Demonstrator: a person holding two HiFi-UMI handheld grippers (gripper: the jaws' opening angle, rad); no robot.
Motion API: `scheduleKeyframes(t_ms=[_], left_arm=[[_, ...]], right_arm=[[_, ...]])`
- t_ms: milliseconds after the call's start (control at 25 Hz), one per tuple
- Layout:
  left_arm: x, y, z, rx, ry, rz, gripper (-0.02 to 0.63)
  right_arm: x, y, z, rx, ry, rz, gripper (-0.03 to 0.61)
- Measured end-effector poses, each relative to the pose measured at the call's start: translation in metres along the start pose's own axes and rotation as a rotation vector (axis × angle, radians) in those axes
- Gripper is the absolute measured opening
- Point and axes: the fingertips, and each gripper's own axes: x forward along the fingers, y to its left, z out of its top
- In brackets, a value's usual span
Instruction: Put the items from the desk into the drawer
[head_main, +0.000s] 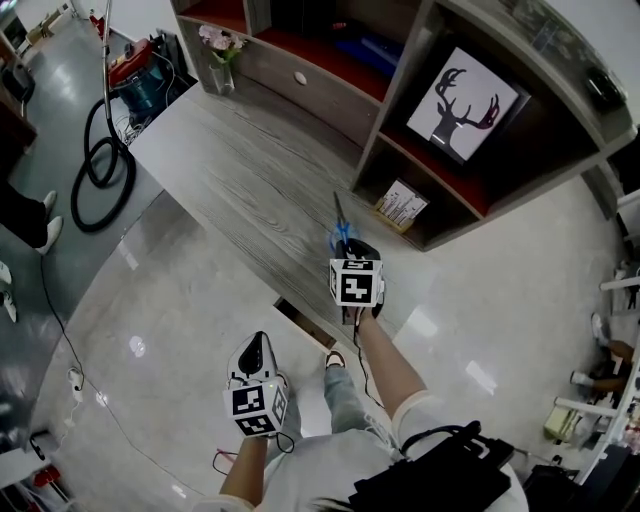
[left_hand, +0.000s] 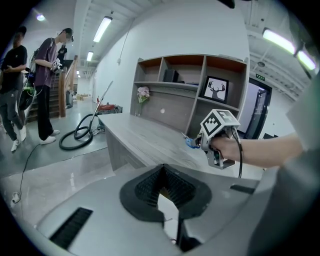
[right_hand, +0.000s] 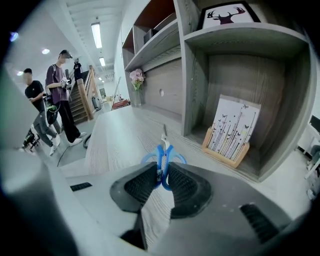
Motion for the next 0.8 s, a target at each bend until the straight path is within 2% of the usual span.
scheduleKeyframes(t_ms=[800], left_arm=[[-0.036, 0.000, 0.006, 0.003, -0.053, -0.006, -0.003]], right_arm=[[-0.059, 0.023, -0.005, 0.018, -0.038, 0.020, 0.067]])
